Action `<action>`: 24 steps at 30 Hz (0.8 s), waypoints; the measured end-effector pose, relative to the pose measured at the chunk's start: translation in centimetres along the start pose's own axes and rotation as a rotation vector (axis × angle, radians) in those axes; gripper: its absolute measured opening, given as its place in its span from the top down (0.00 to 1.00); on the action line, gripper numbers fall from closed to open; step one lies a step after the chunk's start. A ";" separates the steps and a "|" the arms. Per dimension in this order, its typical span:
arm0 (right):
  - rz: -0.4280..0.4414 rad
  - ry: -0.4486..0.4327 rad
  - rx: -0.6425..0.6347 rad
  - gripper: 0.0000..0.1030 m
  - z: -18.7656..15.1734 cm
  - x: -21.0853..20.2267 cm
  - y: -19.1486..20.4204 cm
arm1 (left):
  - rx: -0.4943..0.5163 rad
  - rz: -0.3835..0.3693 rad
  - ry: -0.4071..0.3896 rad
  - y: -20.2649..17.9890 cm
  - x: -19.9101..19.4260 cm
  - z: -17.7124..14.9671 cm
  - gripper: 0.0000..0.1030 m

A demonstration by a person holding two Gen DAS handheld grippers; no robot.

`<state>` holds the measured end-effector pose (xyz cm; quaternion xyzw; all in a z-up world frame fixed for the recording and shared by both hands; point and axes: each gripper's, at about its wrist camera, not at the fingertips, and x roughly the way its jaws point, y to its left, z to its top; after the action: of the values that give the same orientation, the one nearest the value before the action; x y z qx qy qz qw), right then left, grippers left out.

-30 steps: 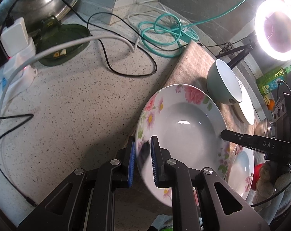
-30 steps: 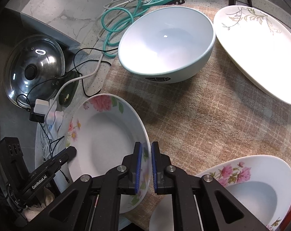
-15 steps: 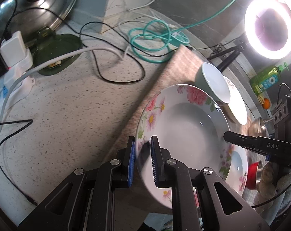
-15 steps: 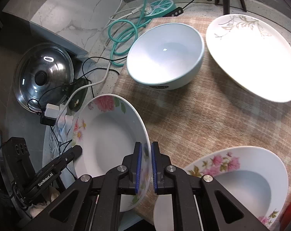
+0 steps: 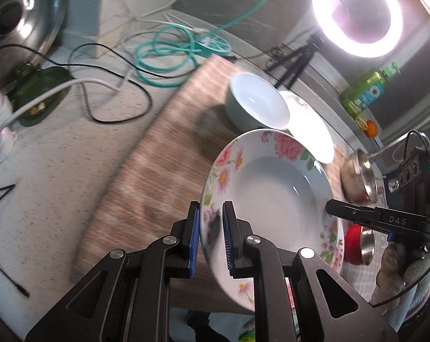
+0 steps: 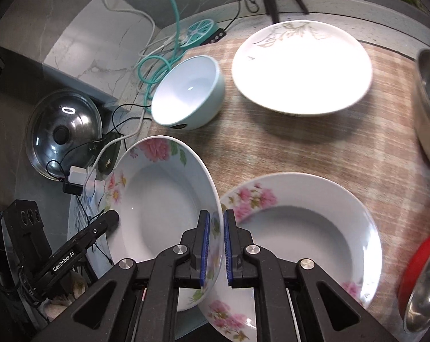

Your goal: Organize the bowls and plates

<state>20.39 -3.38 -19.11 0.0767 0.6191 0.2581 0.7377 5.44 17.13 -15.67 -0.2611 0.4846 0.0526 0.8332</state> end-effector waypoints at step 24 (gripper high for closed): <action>-0.051 -0.048 0.179 0.91 -5.6 -3.8 -8.0 | 0.143 -0.067 0.118 -6.6 4.5 -2.2 0.87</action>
<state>16.96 -13.21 -20.47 0.1327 0.6235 0.1812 0.7488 8.29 9.65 -17.75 -0.2195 0.5265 -0.0257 0.8210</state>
